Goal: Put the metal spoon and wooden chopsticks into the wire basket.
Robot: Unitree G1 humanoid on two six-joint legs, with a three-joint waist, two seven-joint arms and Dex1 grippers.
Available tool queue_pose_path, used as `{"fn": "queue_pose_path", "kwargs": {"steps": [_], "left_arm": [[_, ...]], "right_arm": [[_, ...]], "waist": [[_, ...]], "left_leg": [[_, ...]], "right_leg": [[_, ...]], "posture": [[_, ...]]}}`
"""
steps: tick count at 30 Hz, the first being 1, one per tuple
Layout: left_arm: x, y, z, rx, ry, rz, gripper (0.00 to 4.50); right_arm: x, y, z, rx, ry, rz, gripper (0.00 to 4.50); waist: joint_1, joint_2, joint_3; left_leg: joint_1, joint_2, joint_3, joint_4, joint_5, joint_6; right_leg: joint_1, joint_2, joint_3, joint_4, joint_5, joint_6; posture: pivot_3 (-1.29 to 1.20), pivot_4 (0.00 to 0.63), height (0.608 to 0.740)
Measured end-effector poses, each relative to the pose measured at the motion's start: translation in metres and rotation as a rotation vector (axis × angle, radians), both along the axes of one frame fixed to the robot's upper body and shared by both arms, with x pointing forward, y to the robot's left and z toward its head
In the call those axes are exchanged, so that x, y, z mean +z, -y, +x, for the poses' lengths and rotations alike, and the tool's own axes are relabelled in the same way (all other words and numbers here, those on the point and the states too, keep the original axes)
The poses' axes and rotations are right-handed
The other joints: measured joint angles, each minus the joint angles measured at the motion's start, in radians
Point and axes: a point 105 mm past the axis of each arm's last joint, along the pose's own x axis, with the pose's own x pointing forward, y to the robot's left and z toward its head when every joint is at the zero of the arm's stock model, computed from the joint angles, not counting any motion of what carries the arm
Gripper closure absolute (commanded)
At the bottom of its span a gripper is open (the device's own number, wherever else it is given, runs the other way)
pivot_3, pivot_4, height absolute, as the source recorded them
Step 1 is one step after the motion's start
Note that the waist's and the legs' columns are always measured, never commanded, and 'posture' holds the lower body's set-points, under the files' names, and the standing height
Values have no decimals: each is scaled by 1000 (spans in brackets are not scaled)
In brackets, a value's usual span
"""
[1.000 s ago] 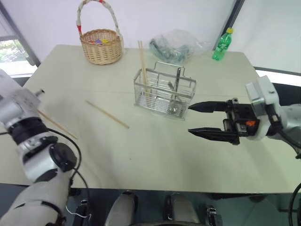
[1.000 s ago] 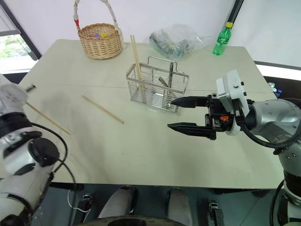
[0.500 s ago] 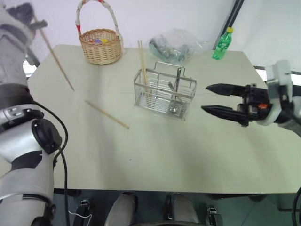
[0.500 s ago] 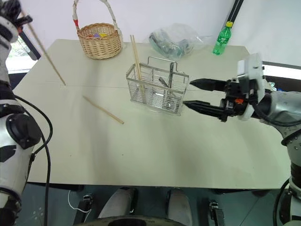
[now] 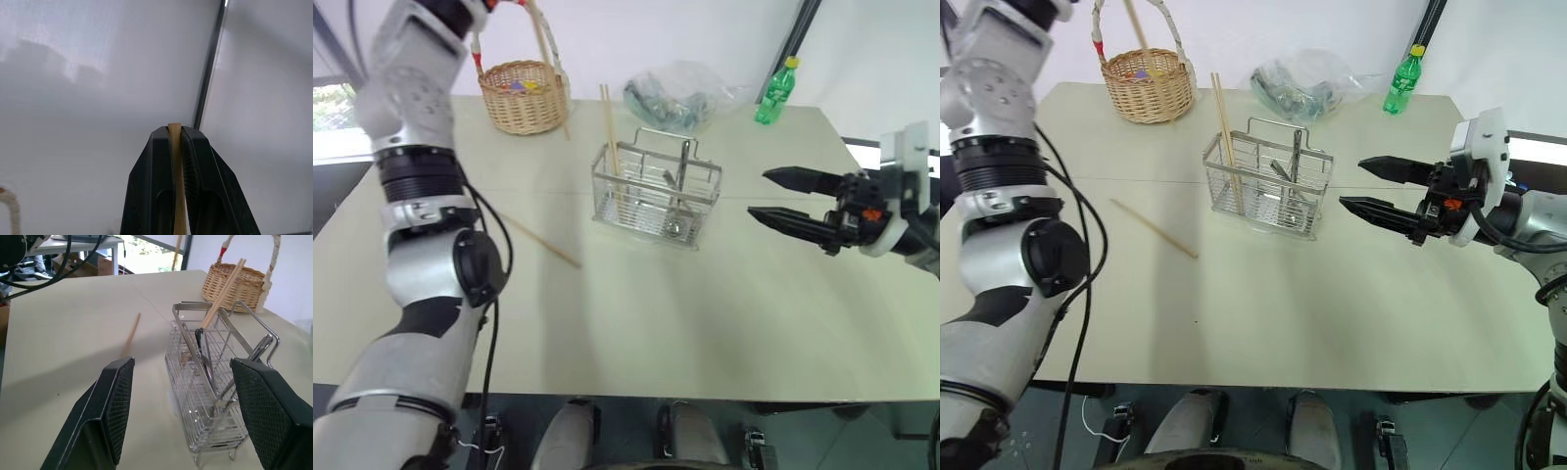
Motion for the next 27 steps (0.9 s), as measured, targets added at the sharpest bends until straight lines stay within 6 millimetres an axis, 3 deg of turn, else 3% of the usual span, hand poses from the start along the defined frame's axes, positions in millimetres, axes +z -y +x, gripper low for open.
{"fn": "queue_pose_path", "kwargs": {"steps": [7, 15, 18, 24, 25, 27], "left_arm": [[-17, 47, 4, -67, 47, 89, 4449], [-43, 70, 11, -54, 88, 164, 4449], [-46, 76, 11, -68, 89, 162, 3332], [-54, 76, 11, -92, 59, 129, 305], [-56, 75, 12, -92, 44, 122, 51], [-57, 70, 13, -84, 22, 104, 51]], "right_arm": [[0, -1, -6, -23, 3, 25, 1294], [3, -1, -8, -53, 6, 58, 1294], [4, -1, -8, -58, 4, 70, 1294], [5, 0, -7, -68, 5, 77, 1294], [5, 0, -7, -69, 5, 78, 1294], [5, 0, -7, -70, 6, 78, 1294]], "waist": [[5, 0, 0], [6, 0, 0], [6, 0, 0], [5, 0, 0], [6, 0, 0], [5, 0, 0]], "left_leg": [[0, 0, 0, 0, 0, 0], [0, 0, 0, 0, 0, 1], [0, 0, 0, 0, 0, 1], [0, 0, 0, 0, -1, 2], [0, 0, 0, 0, -1, 2], [0, 0, 0, 0, -1, 2]], "right_leg": [[0, 0, 0, 0, 0, 0], [0, 0, 0, 0, 0, 0], [0, 0, 0, 0, 0, 0], [0, 0, 0, 0, 0, 0], [0, 1, 0, 0, 0, 0], [0, 1, 0, 0, 0, 0]], "posture": [[0, 150, 661], [0, 150, 661], [0, 150, 661], [0, 150, 661], [0, 150, 661], [0, 150, 661]]}}
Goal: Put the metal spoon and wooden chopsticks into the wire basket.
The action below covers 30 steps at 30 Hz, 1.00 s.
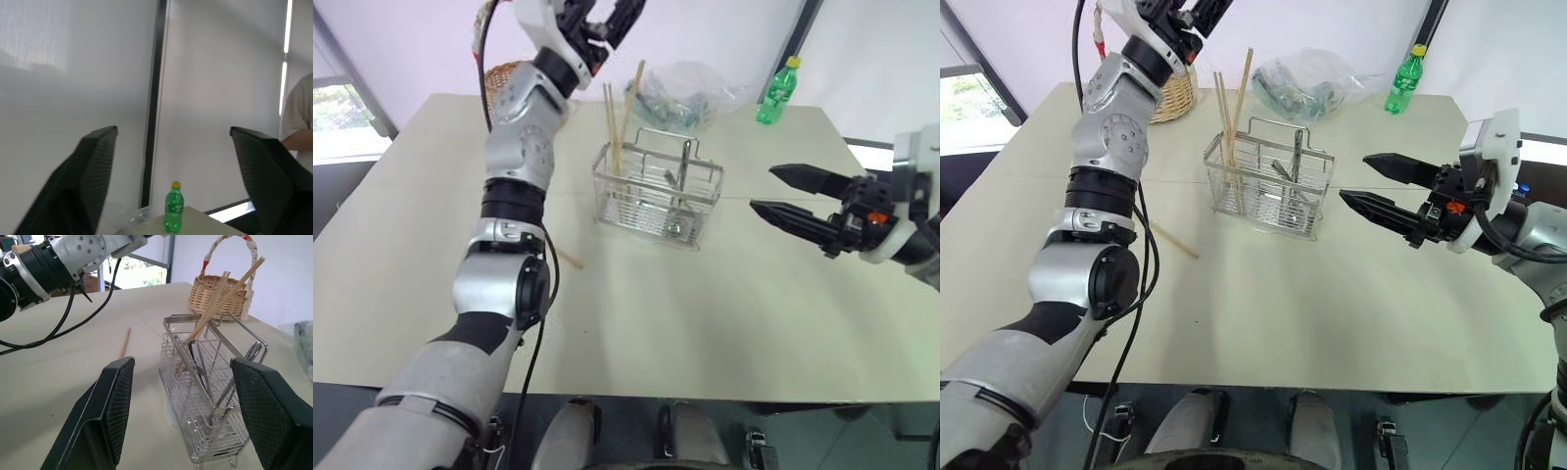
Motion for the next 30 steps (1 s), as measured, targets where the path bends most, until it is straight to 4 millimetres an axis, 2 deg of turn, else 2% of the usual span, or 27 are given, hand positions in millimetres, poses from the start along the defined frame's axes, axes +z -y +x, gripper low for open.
{"fn": "queue_pose_path", "kwargs": {"steps": [6, 8, 10, 13, 15, 17, 19, 21, 30], "left_arm": [[14, -29, 2, 129, -70, -5, 51], [11, -51, 12, 260, -204, -35, 51], [0, -83, 21, 415, -374, -93, 51], [-43, -131, 26, 640, -708, -145, 51], [-78, -148, 21, 728, -908, -139, 51], [-118, -158, 10, 785, -1079, -124, 51], [-155, -159, 2, 814, -1224, -100, 51], [-181, -157, -4, 837, -1322, -69, 51], [-222, -153, -3, 936, -1450, -17, 51]], "right_arm": [[4, -3, 2, 13, 14, 1, 1294], [2, -6, 3, 29, 9, -10, 1294], [-1, -9, 3, 45, 2, -21, 1294], [-6, -12, 3, 71, -5, -42, 1294], [-11, -15, 2, 90, -19, -53, 1294], [-18, -19, 0, 116, -38, -59, 1294], [-23, -24, -2, 137, -48, -63, 1294], [-26, -29, -2, 153, -52, -54, 1294], [-32, -38, -6, 176, -60, -37, 1294]], "waist": [[-1, 0, 0], [-2, 0, 0], [-5, 0, 0], [-13, 0, 0], [-16, 0, 0], [-18, -1, -1], [-19, -1, 0], [-20, -2, 0], [-21, -1, 0]], "left_leg": [[0, 1, -1, 0, 0, 0], [1, 1, -1, 0, 0, 0], [1, 1, -2, 0, 0, 0], [2, 1, -3, 0, 0, 0], [1, 0, -3, 0, 0, 0], [1, 0, -3, 0, 0, 0], [1, 0, -4, 1, 1, -1], [1, 0, -4, 1, 1, -2], [1, 0, -3, 0, 1, -3]], "right_leg": [[0, 2, 0, 0, 0, 0], [0, 2, 0, 0, 0, 0], [0, 2, 0, 1, -1, 1], [1, 3, 0, 2, -2, 3], [1, 3, 0, 2, -2, 3], [1, 2, 0, 2, -2, 2], [1, 2, 0, 2, -2, 2], [1, 2, 0, 2, -2, 2], [1, 1, 1, 2, -2, 2]], "posture": [[0, 150, 661], [0, 150, 661], [0, 150, 661], [0, 150, 661], [0, 150, 661], [0, 150, 661], [0, 150, 661], [0, 150, 661], [0, 150, 661]]}}
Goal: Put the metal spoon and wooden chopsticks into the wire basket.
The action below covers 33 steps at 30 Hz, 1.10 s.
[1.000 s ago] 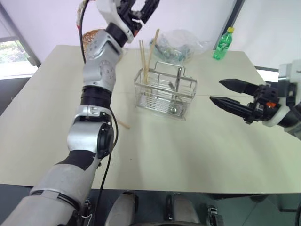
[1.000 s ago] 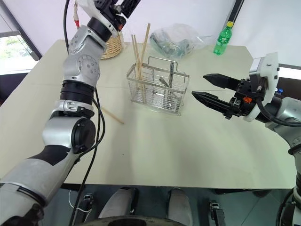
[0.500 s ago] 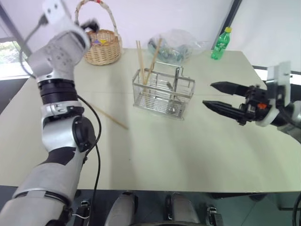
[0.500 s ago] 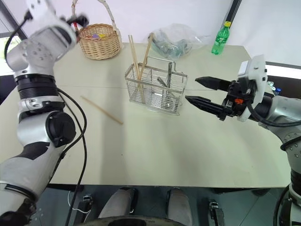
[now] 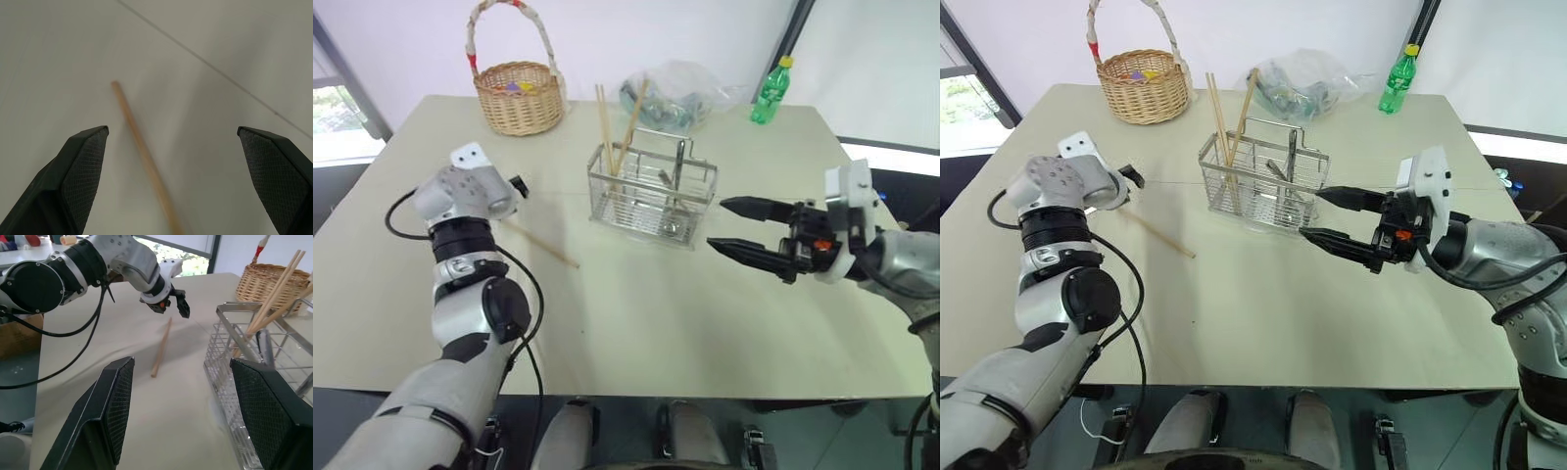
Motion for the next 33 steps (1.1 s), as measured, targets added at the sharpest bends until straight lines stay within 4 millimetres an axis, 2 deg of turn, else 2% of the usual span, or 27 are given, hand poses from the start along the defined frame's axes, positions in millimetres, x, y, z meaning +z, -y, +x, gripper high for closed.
{"fn": "queue_pose_path", "kwargs": {"steps": [6, 10, 13, 16, 17, 20, 29, 31, 33], "left_arm": [[-21, -2, 1, 48, -54, 26, 51], [-25, -2, 6, 80, -41, 30, 51], [-26, -2, 8, 102, -35, 32, 809], [-26, -5, 8, 120, -34, 35, 2226], [-27, -6, 8, 124, -35, 36, 2881], [-27, -5, 9, 129, -35, 32, 4453], [-24, -5, 13, 128, 1, 7, 4488], [-16, -13, 17, 129, 51, 23, 4488], [7, -26, 26, 124, 165, 70, 4488]], "right_arm": [[-7, -2, -5, -1, -15, 0, 1294], [-9, -1, -5, -14, -23, 5, 1294], [-8, -2, -4, -20, -24, 15, 1294], [-7, -2, -4, -20, -25, 20, 1294], [-7, -2, -4, -21, -25, 20, 1294], [-7, -2, -4, -22, -25, 20, 1294], [-7, -1, -3, -28, -25, 22, 1294], [-7, -1, -3, -28, -24, 22, 1294], [-7, -1, -2, -30, -23, 23, 1294]], "waist": [[0, 0, 0], [0, 1, -1], [-1, 1, -1], [2, 1, -1], [3, 1, -1], [12, 1, -1], [24, 1, -1], [22, 1, -1], [21, -1, 0]], "left_leg": [[0, -1, 1, 0, 0, 0], [1, -2, 1, 0, 0, 0], [1, -2, 1, 0, 0, 0], [1, -2, 1, 0, 0, 0], [1, -2, 1, 0, 0, 0], [0, -2, 1, 0, 0, 0], [0, -2, 2, 0, 0, 0], [0, -2, 2, 0, 0, 0], [-1, -2, 2, 0, 0, 0]], "right_leg": [[0, -2, 0, 0, 0, 0], [0, -3, 0, 0, 0, 0], [0, -3, 0, 0, 0, 1], [0, -3, 0, 0, 0, 1], [0, -3, 0, 0, 0, 1], [0, -4, 0, 0, 0, 1], [0, -3, 0, 0, 0, 1], [-1, -3, 0, 0, 0, 1], [-2, -2, 0, 0, 0, 1]], "posture": [[0, 150, 661], [0, 150, 661], [0, 150, 661], [0, 150, 661], [0, 150, 661], [0, 150, 661], [0, 150, 661], [0, 150, 661], [0, 150, 661]]}}
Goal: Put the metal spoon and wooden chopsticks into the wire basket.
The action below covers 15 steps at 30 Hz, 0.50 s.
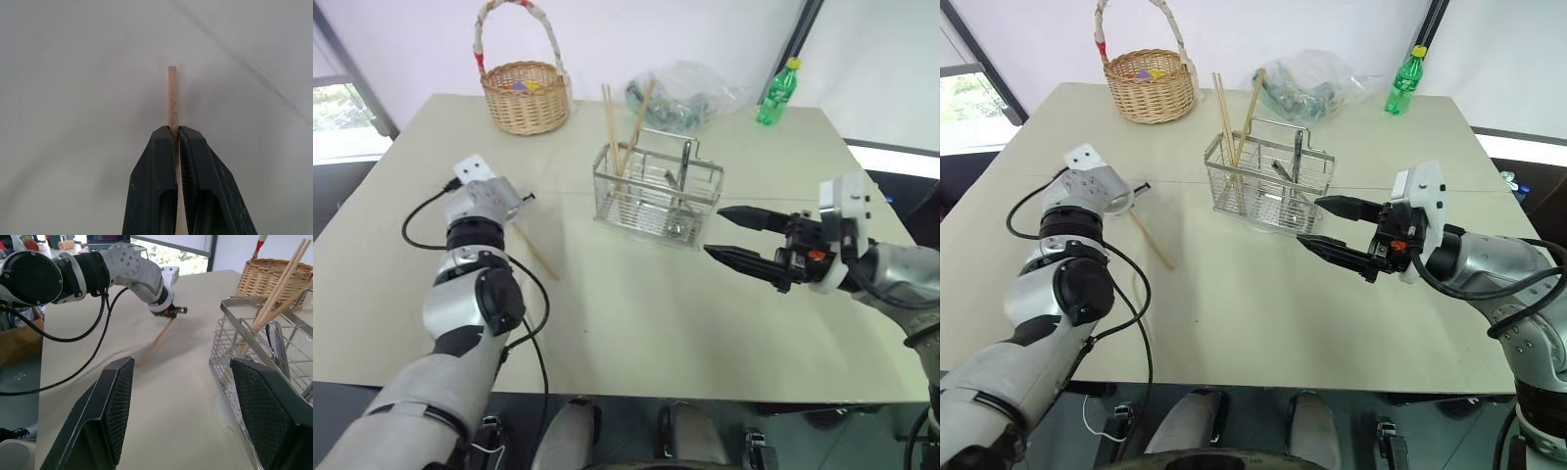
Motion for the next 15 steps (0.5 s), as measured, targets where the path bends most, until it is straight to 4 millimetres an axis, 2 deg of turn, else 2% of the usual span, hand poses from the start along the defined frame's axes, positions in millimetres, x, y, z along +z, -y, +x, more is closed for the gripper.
{"fn": "queue_pose_path", "kwargs": {"steps": [2, 4, 6, 8, 10, 11, 13, 15], "left_arm": [[51, -16, 12, 0, 203, 63, 4488], [120, -22, 18, -32, 461, 129, 4488], [199, -13, 14, -118, 767, 168, 4488], [253, 5, 3, -224, 990, 162, 4488], [285, 27, -6, -347, 1142, 139, 4488], [292, 38, -8, -406, 1182, 115, 4488], [291, 61, -7, -520, 1219, 64, 4488], [282, 88, -2, -636, 1216, 8, 4488]], "right_arm": [[1, 1, 1, -3, 2, 1, 1294], [2, 2, 2, -8, 4, 3, 1294], [4, 2, 3, -9, 10, 3, 1294], [6, 2, 3, -9, 18, 4, 1294], [7, 2, 4, -14, 21, 5, 1294], [6, 2, 4, -17, 20, 5, 1294], [6, 2, 5, -21, 19, 5, 1294], [6, 2, 5, -28, 18, 6, 1294]], "waist": [[1, -2, 1], [2, -2, 1], [6, -2, 1], [6, -2, 1], [5, 0, 0], [4, 1, 0], [1, 1, 0], [0, 1, 0]], "left_leg": [[-1, 1, 0, 0, 0, 0], [-1, 1, 0, 0, 0, 0], [-2, -1, 1, 0, 0, 0], [-1, -2, 1, 0, 0, 0], [0, -2, 1, 0, -3, 5], [0, -2, 1, 0, -3, 6], [0, -1, 1, 0, -3, 6], [1, 0, 1, 1, -3, 6]], "right_leg": [[-1, 0, 0, 0, 0, 0], [0, 0, 0, -1, 0, 0], [1, -2, -1, -2, 0, 0], [3, -3, -1, -3, 0, 0], [4, -3, -1, -5, 0, 1], [4, -3, -1, -5, 0, 1], [4, -2, -1, -4, 0, 1], [3, -2, -1, -2, 0, 1]], "posture": [[0, 150, 661], [0, 150, 661], [0, 150, 661], [0, 150, 661], [0, 150, 661], [0, 150, 661], [0, 150, 661], [0, 150, 661]]}}
